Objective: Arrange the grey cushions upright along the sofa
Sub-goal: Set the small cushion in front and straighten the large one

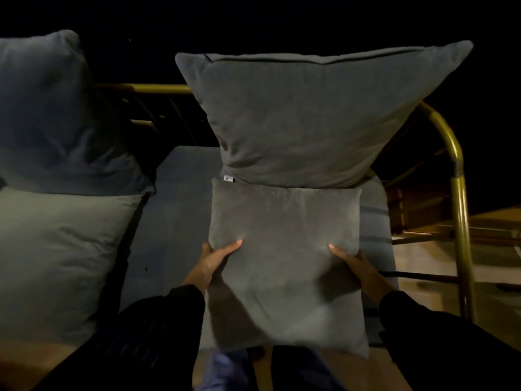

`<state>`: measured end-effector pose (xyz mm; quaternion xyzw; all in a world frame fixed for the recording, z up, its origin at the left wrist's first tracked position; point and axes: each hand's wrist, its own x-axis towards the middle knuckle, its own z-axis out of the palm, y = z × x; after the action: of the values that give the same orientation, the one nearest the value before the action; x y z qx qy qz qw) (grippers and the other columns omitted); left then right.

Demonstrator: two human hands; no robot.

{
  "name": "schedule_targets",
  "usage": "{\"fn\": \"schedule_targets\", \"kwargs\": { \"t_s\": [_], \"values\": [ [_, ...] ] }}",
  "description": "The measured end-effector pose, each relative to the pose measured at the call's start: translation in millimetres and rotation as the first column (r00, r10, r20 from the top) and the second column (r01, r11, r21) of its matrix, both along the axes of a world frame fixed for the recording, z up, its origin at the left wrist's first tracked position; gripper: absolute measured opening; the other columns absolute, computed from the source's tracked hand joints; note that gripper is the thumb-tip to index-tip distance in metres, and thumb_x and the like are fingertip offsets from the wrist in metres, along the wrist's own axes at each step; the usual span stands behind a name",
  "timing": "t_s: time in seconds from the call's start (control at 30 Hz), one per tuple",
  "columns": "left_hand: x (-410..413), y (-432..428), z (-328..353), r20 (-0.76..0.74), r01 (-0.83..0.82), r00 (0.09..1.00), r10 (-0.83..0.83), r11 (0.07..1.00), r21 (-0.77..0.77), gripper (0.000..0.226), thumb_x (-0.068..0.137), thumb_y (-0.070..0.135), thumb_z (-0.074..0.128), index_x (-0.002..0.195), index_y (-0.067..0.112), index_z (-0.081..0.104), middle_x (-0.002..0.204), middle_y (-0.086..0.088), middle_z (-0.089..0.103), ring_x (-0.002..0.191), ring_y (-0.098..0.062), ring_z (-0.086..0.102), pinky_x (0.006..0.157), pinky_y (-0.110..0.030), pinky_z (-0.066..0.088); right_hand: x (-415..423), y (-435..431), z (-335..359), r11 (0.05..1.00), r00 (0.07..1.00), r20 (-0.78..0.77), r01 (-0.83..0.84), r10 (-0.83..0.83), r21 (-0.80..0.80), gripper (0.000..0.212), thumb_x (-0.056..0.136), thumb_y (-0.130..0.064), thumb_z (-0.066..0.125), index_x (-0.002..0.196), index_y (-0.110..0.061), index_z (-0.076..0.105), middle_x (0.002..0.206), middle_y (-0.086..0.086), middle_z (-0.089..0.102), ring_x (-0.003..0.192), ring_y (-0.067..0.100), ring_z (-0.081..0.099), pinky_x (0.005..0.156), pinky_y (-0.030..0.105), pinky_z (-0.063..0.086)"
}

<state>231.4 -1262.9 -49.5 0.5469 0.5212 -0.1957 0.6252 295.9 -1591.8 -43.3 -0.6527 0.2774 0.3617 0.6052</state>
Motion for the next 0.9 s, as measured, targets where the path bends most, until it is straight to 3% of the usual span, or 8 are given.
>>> {"fn": "schedule_targets", "kwargs": {
  "t_s": [0.13, 0.2, 0.27, 0.37, 0.47, 0.53, 0.77, 0.9],
  "values": [
    [7, 3, 3, -0.059, 0.062, 0.996, -0.062, 0.998, 0.003, 0.106, 0.054, 0.040, 0.093, 0.142, 0.008, 0.042, 0.136, -0.009, 0.058, 0.115, -0.032, 0.062, 0.095, -0.043, 0.052, 11, -11, -7, 0.998, 0.996, -0.068, -0.050, 0.052, 0.035, 0.067, 0.072, -0.037, 0.083, 0.132, -0.017, 0.061, 0.125, 0.009, 0.069, 0.112, 0.030, 0.068, 0.096, 0.043, 0.053],
    [24, 9, 6, -0.027, 0.078, 0.997, -0.077, 0.996, 0.047, 0.111, 0.045, 0.033, 0.098, 0.139, 0.005, 0.045, 0.133, -0.012, 0.062, 0.114, -0.032, 0.064, 0.098, -0.047, 0.053, 31, -12, -10, 0.998, 0.997, -0.056, -0.061, 0.062, 0.019, 0.057, 0.072, -0.029, 0.082, 0.125, -0.015, 0.064, 0.122, 0.011, 0.070, 0.111, 0.033, 0.068, 0.092, 0.042, 0.055],
    [62, 17, 15, 0.056, 0.037, 0.997, -0.047, 0.987, 0.157, 0.107, 0.062, 0.016, 0.091, 0.149, 0.007, 0.029, 0.138, -0.011, 0.055, 0.123, -0.031, 0.058, 0.105, -0.046, 0.048, 64, -7, -8, 0.993, 1.000, -0.013, 0.019, -0.020, -0.114, 0.071, 0.063, -0.031, 0.088, 0.125, -0.013, 0.058, 0.128, 0.014, 0.064, 0.109, 0.036, 0.065, 0.085, 0.043, 0.056],
    [133, 26, 39, 0.243, 0.058, 0.961, -0.128, 0.960, 0.273, 0.122, 0.062, 0.029, 0.092, 0.155, 0.011, 0.015, 0.154, -0.012, 0.040, 0.138, -0.027, 0.045, 0.113, -0.040, 0.040, 125, 7, 11, 0.988, 0.980, 0.160, 0.132, -0.117, -0.085, 0.100, 0.061, -0.017, 0.091, 0.142, -0.014, 0.032, 0.130, 0.011, 0.055, 0.103, 0.029, 0.063, 0.078, 0.042, 0.059],
    [184, 24, 65, 0.394, 0.109, 0.888, -0.237, 0.941, 0.320, 0.107, 0.071, 0.012, 0.086, 0.153, 0.008, 0.018, 0.156, -0.007, 0.036, 0.138, -0.017, 0.042, 0.101, -0.021, 0.040, 187, 14, 35, 0.977, 0.925, 0.366, 0.158, -0.096, -0.142, 0.118, 0.057, -0.009, 0.091, 0.152, -0.015, 0.020, 0.145, 0.006, 0.045, 0.127, 0.023, 0.050, 0.104, 0.040, 0.047],
    [203, 24, 72, 0.418, 0.183, 0.846, -0.332, 0.916, 0.357, 0.100, 0.073, 0.000, 0.082, 0.151, 0.007, 0.021, 0.154, -0.006, 0.038, 0.137, -0.015, 0.043, 0.098, -0.016, 0.039, 216, 14, 46, 0.971, 0.912, 0.406, 0.143, -0.054, -0.191, 0.127, 0.052, -0.010, 0.092, 0.153, -0.017, 0.016, 0.152, 0.006, 0.037, 0.137, 0.024, 0.042, 0.110, 0.038, 0.041],
    [211, 23, 66, 0.510, 0.085, 0.830, -0.225, 0.955, 0.283, 0.082, 0.080, -0.002, 0.075, 0.148, 0.009, 0.031, 0.146, -0.006, 0.048, 0.134, -0.017, 0.047, 0.107, -0.024, 0.040, 213, 26, 48, 0.983, 0.903, 0.417, 0.157, -0.104, -0.094, 0.117, 0.062, 0.000, 0.085, 0.155, -0.019, 0.017, 0.155, 0.002, 0.039, 0.140, 0.023, 0.039, 0.111, 0.037, 0.038],
    [216, 41, 67, 0.527, 0.051, 0.827, -0.196, 0.959, 0.278, 0.090, 0.077, 0.021, 0.082, 0.151, 0.017, 0.031, 0.152, -0.003, 0.046, 0.137, -0.017, 0.045, 0.115, -0.037, 0.038, 195, 34, 45, 0.985, 0.883, 0.451, 0.165, -0.129, -0.042, 0.112, 0.063, -0.008, 0.087, 0.152, -0.021, 0.022, 0.144, 0.000, 0.048, 0.128, 0.019, 0.050, 0.101, 0.032, 0.044]
  ]
}}
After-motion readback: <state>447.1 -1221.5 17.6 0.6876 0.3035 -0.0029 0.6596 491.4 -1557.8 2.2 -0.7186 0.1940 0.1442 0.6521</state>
